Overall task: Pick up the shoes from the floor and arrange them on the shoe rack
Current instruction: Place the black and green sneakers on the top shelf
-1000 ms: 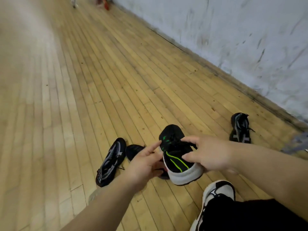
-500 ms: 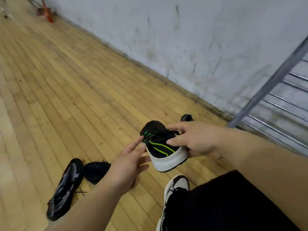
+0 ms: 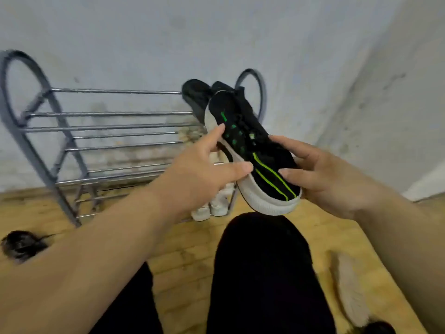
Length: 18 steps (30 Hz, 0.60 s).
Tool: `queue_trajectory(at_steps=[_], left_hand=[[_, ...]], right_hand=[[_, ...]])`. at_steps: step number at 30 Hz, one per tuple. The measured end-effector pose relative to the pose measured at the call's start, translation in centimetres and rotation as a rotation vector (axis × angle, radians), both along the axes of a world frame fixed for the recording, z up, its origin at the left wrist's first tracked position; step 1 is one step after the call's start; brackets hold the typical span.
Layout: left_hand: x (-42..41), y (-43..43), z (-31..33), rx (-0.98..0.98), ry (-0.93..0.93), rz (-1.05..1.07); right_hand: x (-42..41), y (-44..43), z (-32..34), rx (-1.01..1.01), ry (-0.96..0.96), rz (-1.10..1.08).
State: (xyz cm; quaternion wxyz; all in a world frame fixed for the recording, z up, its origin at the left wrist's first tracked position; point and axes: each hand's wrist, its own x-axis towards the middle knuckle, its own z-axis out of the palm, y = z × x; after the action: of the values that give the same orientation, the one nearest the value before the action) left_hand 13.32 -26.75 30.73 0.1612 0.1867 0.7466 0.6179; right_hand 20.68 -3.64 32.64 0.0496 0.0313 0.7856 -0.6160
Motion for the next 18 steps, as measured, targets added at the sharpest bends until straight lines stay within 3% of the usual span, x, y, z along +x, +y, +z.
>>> queue_trajectory(at_steps=[6, 11, 14, 18], left_hand=[[4.5, 19.1, -0.5, 0.012, -0.238, -0.363], [9.1, 28.7, -5.4, -0.193, -0.397, -0.506], [10.6, 31.6, -7.4, -0.411, -0.345, -0.544], [10.4, 32.9, -9.4, -0.64, -0.173, -0.571]], right_hand=[[11.1, 12.7, -3.8, -0.052, 0.009, -0.403], [19.8, 18.6, -10.3, -0.202, -0.119, -0.644], [24.6, 21.1, -16.7, -0.315, -0.268, -0.772], [29.5, 20.8, -27.8, -0.305, -0.596, -0.903]])
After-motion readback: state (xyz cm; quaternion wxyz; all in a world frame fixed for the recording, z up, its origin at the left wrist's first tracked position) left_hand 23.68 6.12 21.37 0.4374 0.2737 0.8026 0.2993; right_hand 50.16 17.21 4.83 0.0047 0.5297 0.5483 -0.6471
